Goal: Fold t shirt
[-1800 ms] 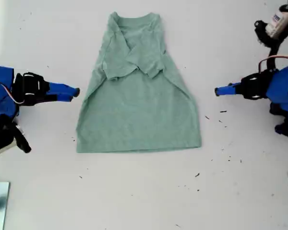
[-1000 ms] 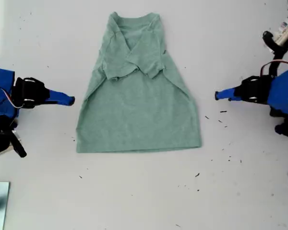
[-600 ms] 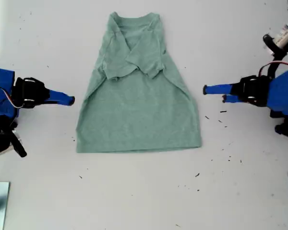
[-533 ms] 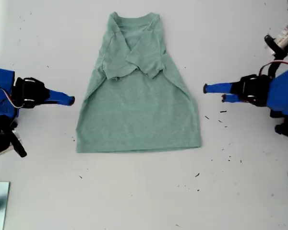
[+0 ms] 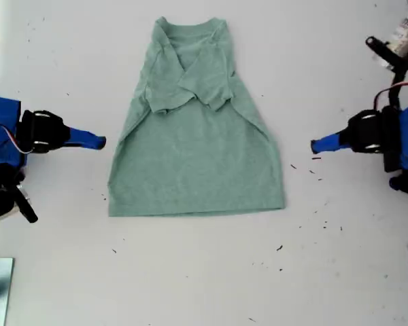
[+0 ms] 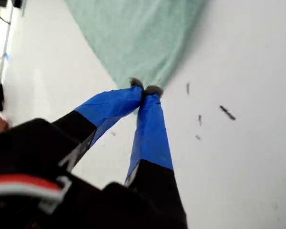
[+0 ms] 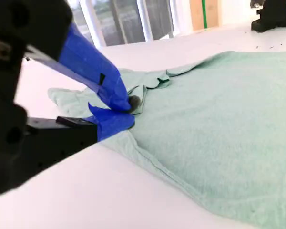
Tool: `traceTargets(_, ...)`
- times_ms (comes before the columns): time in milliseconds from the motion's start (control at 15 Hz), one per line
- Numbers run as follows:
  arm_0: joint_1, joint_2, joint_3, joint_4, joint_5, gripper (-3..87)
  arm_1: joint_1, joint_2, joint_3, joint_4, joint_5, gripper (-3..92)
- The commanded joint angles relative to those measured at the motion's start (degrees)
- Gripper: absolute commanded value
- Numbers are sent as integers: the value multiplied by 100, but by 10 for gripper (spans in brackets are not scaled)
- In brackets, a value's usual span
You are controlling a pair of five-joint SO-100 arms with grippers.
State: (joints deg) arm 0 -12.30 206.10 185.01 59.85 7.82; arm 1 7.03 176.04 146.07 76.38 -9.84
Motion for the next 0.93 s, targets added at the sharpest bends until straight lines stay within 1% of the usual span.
traceTargets(0, 35, 35, 70, -70, 70, -2, -589, -2900, -2725, 536, -229, 12)
traceTargets(67, 35, 35, 70, -70, 70, -2, -765, -4025, -4017, 1160, -343, 8)
traceTargets(133, 35, 35, 70, -70, 70, -2, -888, -4992, -5282, 1802, -457, -16)
traceTargets(200, 35, 35, 70, -70, 70, -2, -940, -5695, -6284, 2329, -466, 77)
traceTargets(267, 44, 35, 70, -70, 79, -2, -949, -5950, -6601, 2347, -536, 262)
traceTargets(333, 70, 35, 70, -70, 79, -2, -949, -6029, -6618, 2338, -519, 333)
traceTargets(400, 114, 35, 70, -70, 79, -2, -940, -6091, -6565, 2329, -519, 357)
traceTargets(533, 141, 35, 79, -70, 79, -2, -949, -6214, -6372, 2268, -527, 348)
traceTargets(667, 123, 35, 79, -70, 79, -2, -967, -6416, -5810, 2118, -536, 333)
traceTargets(733, 114, 35, 79, -70, 79, -2, -940, -6442, -5221, 1740, -562, 327)
traceTargets(867, 114, 35, 79, -79, 97, -2, -879, -6434, -4052, 598, -633, 311)
